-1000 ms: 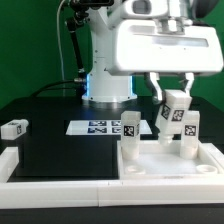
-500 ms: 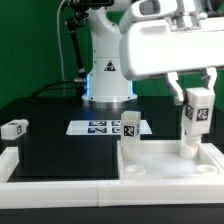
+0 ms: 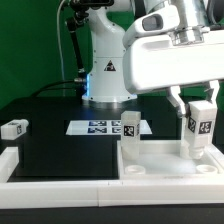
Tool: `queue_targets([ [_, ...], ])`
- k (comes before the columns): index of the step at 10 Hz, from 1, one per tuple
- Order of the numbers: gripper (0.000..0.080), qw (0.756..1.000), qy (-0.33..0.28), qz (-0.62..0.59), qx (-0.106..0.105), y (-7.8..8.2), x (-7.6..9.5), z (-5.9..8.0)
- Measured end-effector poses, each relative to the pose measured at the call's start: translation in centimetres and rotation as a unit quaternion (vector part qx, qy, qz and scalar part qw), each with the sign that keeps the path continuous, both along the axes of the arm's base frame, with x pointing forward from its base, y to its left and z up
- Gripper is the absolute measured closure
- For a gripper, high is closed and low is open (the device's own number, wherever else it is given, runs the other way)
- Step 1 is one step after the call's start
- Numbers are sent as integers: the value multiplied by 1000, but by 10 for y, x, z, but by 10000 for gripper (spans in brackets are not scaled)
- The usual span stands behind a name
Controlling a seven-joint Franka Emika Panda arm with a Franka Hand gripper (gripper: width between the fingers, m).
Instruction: Assemble square table
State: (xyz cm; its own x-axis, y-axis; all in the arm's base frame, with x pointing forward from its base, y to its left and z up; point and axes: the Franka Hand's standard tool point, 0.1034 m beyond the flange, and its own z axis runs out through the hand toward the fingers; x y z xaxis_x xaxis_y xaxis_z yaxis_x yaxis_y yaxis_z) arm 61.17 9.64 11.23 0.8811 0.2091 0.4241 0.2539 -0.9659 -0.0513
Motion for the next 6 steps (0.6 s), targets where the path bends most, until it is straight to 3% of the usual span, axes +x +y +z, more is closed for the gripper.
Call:
queue_targets([
  [2,508,1000,2,1,2,5,-2,-12],
  [6,508,1000,1,4,4,13,1,-15],
])
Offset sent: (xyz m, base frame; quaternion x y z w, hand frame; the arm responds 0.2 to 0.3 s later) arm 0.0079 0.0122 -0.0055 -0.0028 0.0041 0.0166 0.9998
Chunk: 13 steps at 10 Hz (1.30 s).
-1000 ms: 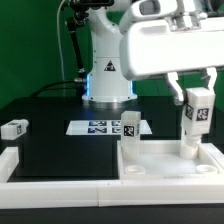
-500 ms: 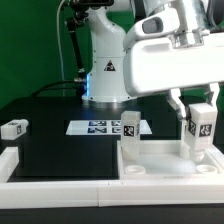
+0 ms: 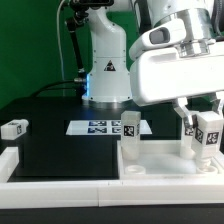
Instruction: Assemble square table
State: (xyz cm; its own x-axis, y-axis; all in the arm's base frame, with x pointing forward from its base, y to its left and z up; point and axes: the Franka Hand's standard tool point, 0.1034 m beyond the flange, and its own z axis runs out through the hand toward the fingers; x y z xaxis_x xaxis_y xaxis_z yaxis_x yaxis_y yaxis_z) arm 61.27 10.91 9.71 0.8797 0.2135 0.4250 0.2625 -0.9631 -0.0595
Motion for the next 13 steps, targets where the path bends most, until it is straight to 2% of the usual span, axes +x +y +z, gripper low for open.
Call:
queue_targets([
  [4,508,1000,-1,-2,2,2,3,-11],
  [7,508,1000,-17,-3,-1,3,-4,-17],
  [10,499,1000,-28,-5,-1,2,-4,-17],
  [12,186,1000,-28,-5,-1,2,-4,-17],
  [13,186,1000,-28,-5,-1,2,-4,-17],
])
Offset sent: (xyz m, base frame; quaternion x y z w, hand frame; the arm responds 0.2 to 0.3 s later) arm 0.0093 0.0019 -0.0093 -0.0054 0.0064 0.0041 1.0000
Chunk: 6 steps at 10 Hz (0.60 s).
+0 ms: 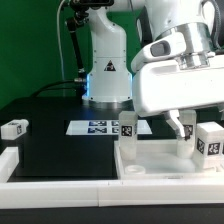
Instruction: Assemble square table
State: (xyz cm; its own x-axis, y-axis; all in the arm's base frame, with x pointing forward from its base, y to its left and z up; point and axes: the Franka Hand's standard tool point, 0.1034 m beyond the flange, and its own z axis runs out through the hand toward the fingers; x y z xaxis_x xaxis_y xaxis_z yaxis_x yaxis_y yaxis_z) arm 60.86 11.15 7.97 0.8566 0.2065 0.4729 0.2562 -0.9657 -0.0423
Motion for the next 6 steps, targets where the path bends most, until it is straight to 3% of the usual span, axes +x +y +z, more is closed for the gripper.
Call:
queue_targets([
  [6,151,1000,1,0,0,0,0,-1],
])
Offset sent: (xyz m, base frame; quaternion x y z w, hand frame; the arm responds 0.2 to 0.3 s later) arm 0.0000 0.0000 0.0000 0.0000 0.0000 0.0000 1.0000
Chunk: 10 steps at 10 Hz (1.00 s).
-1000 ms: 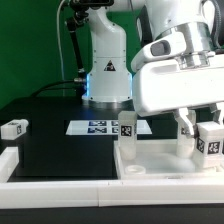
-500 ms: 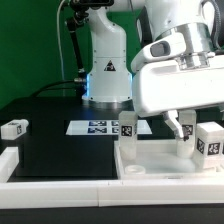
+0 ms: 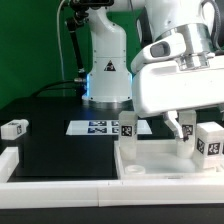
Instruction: Assemble square table
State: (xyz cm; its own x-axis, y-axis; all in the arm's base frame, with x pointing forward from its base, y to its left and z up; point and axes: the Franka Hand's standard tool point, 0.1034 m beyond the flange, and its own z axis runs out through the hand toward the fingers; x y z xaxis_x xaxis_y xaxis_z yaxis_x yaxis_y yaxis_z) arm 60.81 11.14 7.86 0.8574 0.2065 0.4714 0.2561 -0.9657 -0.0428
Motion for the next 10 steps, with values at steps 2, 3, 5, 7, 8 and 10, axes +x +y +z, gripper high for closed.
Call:
queue_targets([
  [2,151,1000,27,3,0,-2,2,1],
  [3,151,999,34,3,1,-4,11,9],
  [5,151,999,50,5,4,0,20,15],
  [7,151,992,126,6,13,10,13,9],
  [8,151,986,165,2,20,15,11,9],
  [10,151,977,208,-24,35,19,7,12],
])
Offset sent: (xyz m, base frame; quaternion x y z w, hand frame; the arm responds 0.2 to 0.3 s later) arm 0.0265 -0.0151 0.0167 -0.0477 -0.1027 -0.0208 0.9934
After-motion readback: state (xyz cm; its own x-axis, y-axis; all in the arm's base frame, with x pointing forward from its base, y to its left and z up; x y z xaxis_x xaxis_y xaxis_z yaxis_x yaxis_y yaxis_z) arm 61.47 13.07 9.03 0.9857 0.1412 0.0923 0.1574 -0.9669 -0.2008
